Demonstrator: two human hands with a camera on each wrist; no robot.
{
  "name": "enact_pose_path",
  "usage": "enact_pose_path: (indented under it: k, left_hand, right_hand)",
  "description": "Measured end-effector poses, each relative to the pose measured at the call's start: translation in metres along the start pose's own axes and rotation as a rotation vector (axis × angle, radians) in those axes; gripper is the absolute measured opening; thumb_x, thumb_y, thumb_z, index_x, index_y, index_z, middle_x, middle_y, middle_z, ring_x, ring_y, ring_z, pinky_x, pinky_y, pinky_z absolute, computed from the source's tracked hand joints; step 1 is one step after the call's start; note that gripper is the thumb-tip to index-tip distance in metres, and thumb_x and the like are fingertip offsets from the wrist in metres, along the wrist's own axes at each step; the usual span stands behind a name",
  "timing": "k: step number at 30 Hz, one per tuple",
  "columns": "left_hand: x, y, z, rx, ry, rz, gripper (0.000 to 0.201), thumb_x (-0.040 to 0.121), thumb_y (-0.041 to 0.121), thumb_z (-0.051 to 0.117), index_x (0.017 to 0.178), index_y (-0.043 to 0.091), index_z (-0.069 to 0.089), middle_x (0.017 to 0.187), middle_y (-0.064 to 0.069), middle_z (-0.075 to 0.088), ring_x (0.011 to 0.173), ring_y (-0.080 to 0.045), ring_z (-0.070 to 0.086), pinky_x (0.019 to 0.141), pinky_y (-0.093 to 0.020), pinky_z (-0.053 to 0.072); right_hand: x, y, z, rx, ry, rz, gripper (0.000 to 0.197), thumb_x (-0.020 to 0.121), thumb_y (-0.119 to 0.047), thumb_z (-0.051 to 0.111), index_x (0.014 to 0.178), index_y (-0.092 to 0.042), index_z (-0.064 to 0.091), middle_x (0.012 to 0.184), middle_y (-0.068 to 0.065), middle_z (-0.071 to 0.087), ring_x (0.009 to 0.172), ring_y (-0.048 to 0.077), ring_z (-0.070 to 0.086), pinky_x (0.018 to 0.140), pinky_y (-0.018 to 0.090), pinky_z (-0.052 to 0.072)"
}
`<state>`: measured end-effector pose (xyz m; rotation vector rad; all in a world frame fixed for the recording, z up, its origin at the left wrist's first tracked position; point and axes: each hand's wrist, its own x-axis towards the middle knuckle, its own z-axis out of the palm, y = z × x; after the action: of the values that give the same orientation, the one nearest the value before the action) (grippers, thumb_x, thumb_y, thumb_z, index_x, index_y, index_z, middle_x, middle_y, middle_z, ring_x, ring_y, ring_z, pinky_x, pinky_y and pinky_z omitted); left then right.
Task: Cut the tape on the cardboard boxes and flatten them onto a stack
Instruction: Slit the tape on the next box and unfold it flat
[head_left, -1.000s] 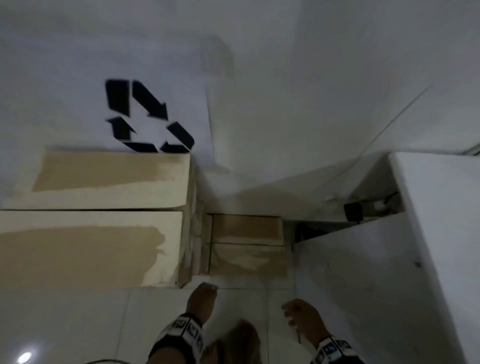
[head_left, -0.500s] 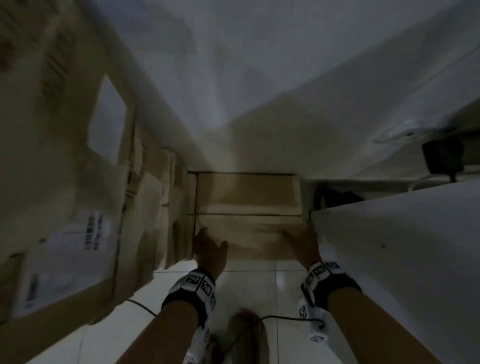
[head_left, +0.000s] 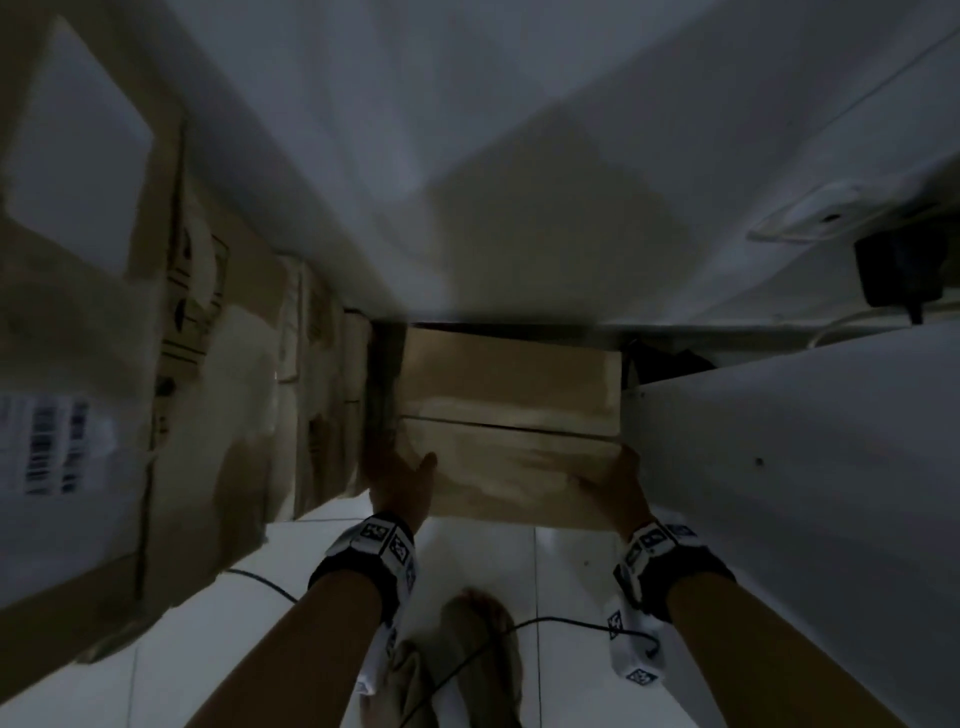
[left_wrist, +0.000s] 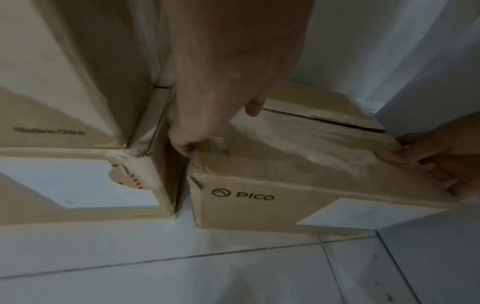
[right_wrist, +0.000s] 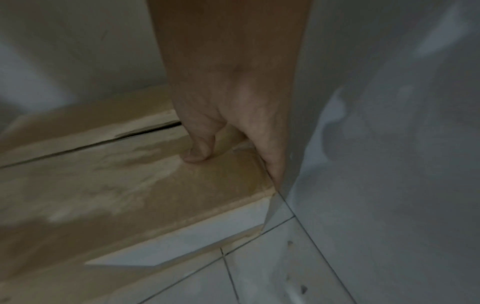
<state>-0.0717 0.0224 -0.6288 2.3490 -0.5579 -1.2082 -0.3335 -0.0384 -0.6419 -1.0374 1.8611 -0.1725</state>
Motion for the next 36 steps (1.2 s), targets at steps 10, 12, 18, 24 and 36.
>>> enact_pose_path:
  k: [10,12,18,24,36]
  left_hand:
    - [-0.107,0.005,-0.087,0.203,-0.264,-0.246,0.053,0.094,0.034,0.055,0.14,0.012,0.04,0.14,-0.015,0.045,0.124,-0.036,0.044,0.105,-0.042,0.035]
    - [-0.148,0.017,-0.114,0.209,-0.298,-0.285,0.056,0.093,0.037,0.055,0.141,0.014,0.038,0.141,-0.014,0.042,0.126,-0.036,0.042,0.106,-0.042,0.034]
    - [-0.256,0.044,-0.207,-0.059,-0.296,-0.304,0.062,0.074,0.043,0.069,0.123,0.011,0.05,0.123,-0.017,0.055,0.11,-0.039,0.056,0.093,-0.049,0.049]
    - [-0.342,0.099,-0.296,-0.22,-0.26,-0.103,0.033,0.093,0.026,0.061,0.069,0.004,0.055,0.067,-0.014,0.059,0.073,-0.032,0.057,0.067,-0.038,0.043]
    - [-0.474,0.255,-0.39,-0.291,-0.301,0.349,0.031,0.1,0.041,0.045,0.115,0.014,0.042,0.103,-0.012,0.055,0.088,-0.032,0.059,0.063,-0.038,0.047]
  right_hand:
    - [-0.159,0.01,-0.042,0.024,-0.092,0.231,0.045,0.088,-0.022,0.07,0.123,-0.023,0.042,0.123,0.005,0.054,0.113,0.024,0.057,0.092,0.034,0.047]
    - [-0.206,-0.003,-0.06,0.042,-0.025,0.275,0.044,0.085,-0.038,0.072,0.112,-0.03,0.038,0.115,0.003,0.052,0.11,0.026,0.057,0.089,0.037,0.046]
    - [-0.349,-0.073,-0.124,0.091,0.112,0.282,0.067,0.095,-0.032,0.061,0.151,-0.015,0.028,0.147,0.014,0.041,0.129,0.036,0.044,0.099,0.045,0.037]
    - [-0.46,-0.133,-0.189,-0.074,0.059,0.118,0.043,0.097,-0.035,0.046,0.127,-0.004,0.05,0.125,0.019,0.055,0.113,0.036,0.054,0.094,0.042,0.045]
    - [-0.552,-0.229,-0.331,0.11,0.198,-0.187,0.038,0.1,-0.053,0.039,0.123,-0.024,0.051,0.109,0.0,0.053,0.105,0.025,0.053,0.088,0.032,0.038]
